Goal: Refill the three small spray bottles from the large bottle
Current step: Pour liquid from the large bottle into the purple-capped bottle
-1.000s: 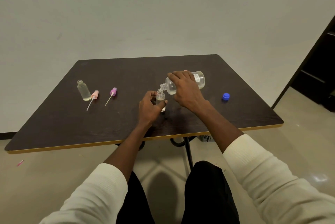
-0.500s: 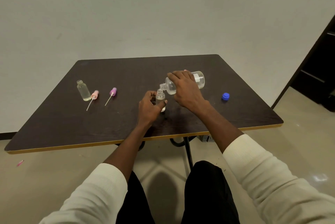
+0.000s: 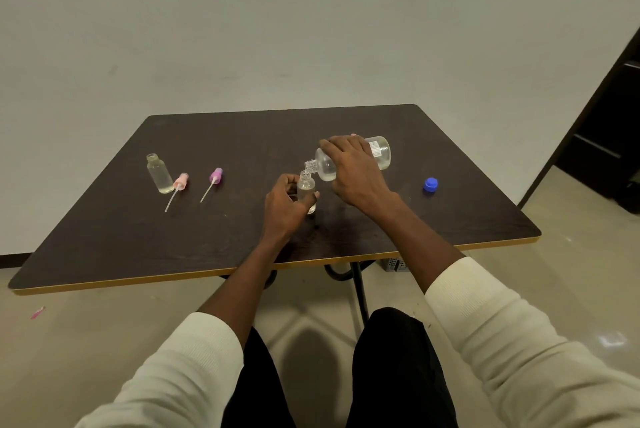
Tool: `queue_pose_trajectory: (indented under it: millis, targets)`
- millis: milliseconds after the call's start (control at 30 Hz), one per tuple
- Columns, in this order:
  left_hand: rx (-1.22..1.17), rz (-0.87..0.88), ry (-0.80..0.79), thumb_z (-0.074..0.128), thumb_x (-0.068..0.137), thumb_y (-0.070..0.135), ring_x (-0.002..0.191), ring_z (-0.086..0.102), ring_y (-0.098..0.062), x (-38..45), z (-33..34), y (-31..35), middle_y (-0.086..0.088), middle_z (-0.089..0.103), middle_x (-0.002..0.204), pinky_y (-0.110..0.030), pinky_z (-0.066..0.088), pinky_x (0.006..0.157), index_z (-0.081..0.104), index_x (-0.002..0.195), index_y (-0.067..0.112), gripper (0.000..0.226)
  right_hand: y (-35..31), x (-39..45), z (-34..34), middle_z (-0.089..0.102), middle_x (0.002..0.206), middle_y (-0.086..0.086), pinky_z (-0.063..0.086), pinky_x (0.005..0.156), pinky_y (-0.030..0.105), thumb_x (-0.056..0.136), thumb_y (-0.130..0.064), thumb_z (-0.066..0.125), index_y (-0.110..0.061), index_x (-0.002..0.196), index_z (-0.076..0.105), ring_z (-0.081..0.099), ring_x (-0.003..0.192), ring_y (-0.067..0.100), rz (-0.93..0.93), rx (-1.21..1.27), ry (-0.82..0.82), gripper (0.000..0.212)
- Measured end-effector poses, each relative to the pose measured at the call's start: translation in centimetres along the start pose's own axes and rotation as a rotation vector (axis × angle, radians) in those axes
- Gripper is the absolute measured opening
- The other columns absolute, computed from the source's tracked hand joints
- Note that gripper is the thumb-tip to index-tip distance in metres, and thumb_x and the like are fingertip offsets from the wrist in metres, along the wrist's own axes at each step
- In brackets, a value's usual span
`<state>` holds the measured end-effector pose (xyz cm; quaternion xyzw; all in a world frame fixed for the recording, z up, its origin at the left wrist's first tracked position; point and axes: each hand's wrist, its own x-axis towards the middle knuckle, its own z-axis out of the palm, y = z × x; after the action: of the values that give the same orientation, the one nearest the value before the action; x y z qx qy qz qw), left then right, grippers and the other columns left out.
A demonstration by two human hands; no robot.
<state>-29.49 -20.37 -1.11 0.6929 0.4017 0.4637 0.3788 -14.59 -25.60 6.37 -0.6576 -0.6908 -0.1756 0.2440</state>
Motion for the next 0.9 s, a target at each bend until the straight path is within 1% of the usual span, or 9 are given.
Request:
queue_pose_trajectory:
  millis: [167, 333, 567, 700, 900]
  targets:
    - [0.003, -0.003, 0.000, 0.081, 0.081, 0.023, 0.091, 0.066, -0.008, -0.04, 0.00, -0.08, 0.010, 0.067, 0.096, -0.035, 0.057, 0.082, 0.059, 0.103, 0.021, 0.031, 0.04, 0.01, 0.01, 0.059, 0.126, 0.009, 0.027, 0.112, 0.042, 0.064, -0.002, 0.073, -0.012, 0.130, 0.055, 0.050, 0.119, 0.029, 0.000, -0.005, -0.002, 0.069]
    - [0.008, -0.005, -0.001, 0.081, 0.081, 0.023, 0.090, 0.064, -0.004, -0.05, -0.03, 0.02, 0.012, 0.066, 0.096, -0.030, 0.055, 0.081, 0.059, 0.104, 0.022, 0.032, 0.04, 0.02, 0.02, 0.058, 0.127, 0.009, 0.027, 0.112, 0.042, 0.066, -0.003, 0.073, -0.011, 0.131, 0.055, 0.050, 0.119, 0.029, 0.000, -0.004, -0.004, 0.069]
    - [0.003, -0.006, -0.005, 0.081, 0.081, 0.022, 0.089, 0.063, -0.002, -0.03, -0.03, 0.07, 0.012, 0.066, 0.097, -0.022, 0.053, 0.077, 0.059, 0.106, 0.020, 0.033, -0.01, 0.04, -0.10, 0.058, 0.128, 0.009, 0.026, 0.113, 0.042, 0.066, -0.003, 0.073, -0.012, 0.132, 0.054, 0.049, 0.121, 0.029, 0.002, -0.004, -0.013, 0.069]
    - [0.014, -0.009, -0.009, 0.081, 0.082, 0.022, 0.089, 0.062, 0.001, -0.05, -0.07, 0.23, 0.015, 0.064, 0.095, -0.015, 0.048, 0.074, 0.058, 0.107, 0.021, 0.034, -0.02, 0.06, -0.04, 0.058, 0.126, 0.009, 0.027, 0.113, 0.042, 0.064, -0.001, 0.072, -0.011, 0.131, 0.055, 0.050, 0.119, 0.029, 0.000, 0.001, -0.007, 0.070]
    - [0.022, -0.009, -0.014, 0.080, 0.082, 0.023, 0.089, 0.061, 0.000, -0.01, -0.06, 0.14, 0.012, 0.064, 0.099, -0.014, 0.046, 0.074, 0.058, 0.109, 0.020, 0.035, 0.01, 0.08, -0.07, 0.058, 0.127, 0.009, 0.027, 0.113, 0.042, 0.065, -0.003, 0.073, -0.011, 0.131, 0.054, 0.050, 0.120, 0.029, 0.000, 0.000, -0.009, 0.070]
